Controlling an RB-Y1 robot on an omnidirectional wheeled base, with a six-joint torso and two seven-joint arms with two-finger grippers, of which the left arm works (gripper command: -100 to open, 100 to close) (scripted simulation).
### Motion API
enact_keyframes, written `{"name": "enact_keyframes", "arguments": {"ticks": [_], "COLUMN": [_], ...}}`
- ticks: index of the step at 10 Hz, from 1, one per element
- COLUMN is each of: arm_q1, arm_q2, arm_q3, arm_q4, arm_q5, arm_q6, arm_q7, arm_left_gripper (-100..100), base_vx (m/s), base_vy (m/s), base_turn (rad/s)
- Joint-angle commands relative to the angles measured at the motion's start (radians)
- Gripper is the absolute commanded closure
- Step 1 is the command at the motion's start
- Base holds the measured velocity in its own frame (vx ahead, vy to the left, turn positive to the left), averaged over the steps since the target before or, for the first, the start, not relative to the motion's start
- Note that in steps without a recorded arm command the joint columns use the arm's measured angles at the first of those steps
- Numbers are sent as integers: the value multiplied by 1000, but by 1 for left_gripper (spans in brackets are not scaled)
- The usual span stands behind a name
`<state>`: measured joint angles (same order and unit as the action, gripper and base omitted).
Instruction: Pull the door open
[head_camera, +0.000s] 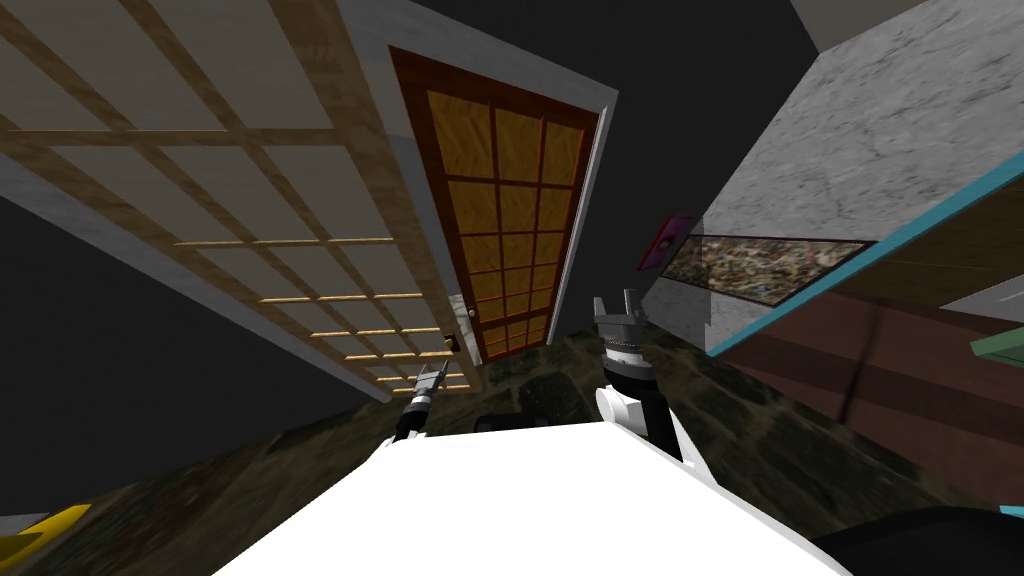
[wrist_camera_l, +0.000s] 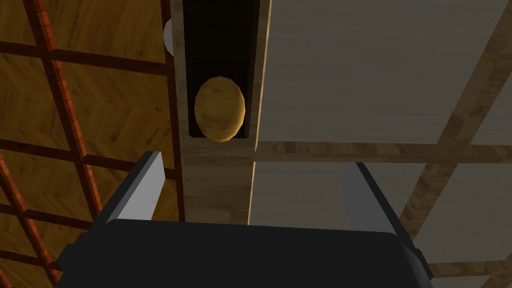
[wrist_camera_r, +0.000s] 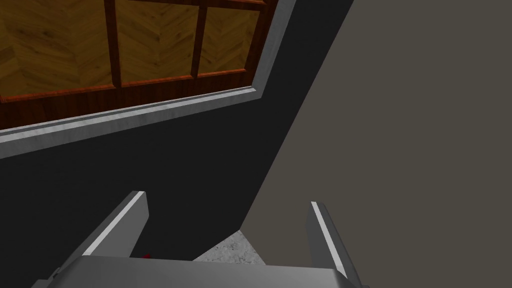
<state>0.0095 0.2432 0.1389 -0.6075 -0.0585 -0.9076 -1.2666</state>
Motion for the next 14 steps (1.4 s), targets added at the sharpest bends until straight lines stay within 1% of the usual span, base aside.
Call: {"name": "enact_keyframes", "arguments": {"ticks": [1, 2, 3, 4, 5, 6, 10, 12, 13, 14], "arm_q1": [14, 6, 5, 14, 11, 11, 0, -1, -1, -1], "arm_q2": [-3, 10, 13, 7, 10, 10, 18, 18, 18, 18], "arm_q3": [-9, -34, -39, -34, -28, -28, -11, -10, -10, -10], "arm_q4": [-36, -50, -52, -61, -61, -61, -51, -51, -51, -51], "arm_q5": [-7, -27, -30, -26, -23, -23, -11, -11, -11, -11], "arm_q6": [10, -3, -5, 0, 6, 6, 12, 13, 13, 13], "arm_q7": [0, 9, 11, 7, 8, 8, 8, 8, 8, 8], "arm_left_gripper": [-100, -100, -100, -100, -100, -100, -100, -100, 100, 100], "base_vx": [-91, -145, -204, -87, 96, 164, 209, 140, -17, -29], "base_vy": [41, 34, 44, 20, -27, 3, 2, -9, -3, 10], "base_turn": [-29, -110, -89, -12, -75, -34, -61, -20, 1, -4]}}
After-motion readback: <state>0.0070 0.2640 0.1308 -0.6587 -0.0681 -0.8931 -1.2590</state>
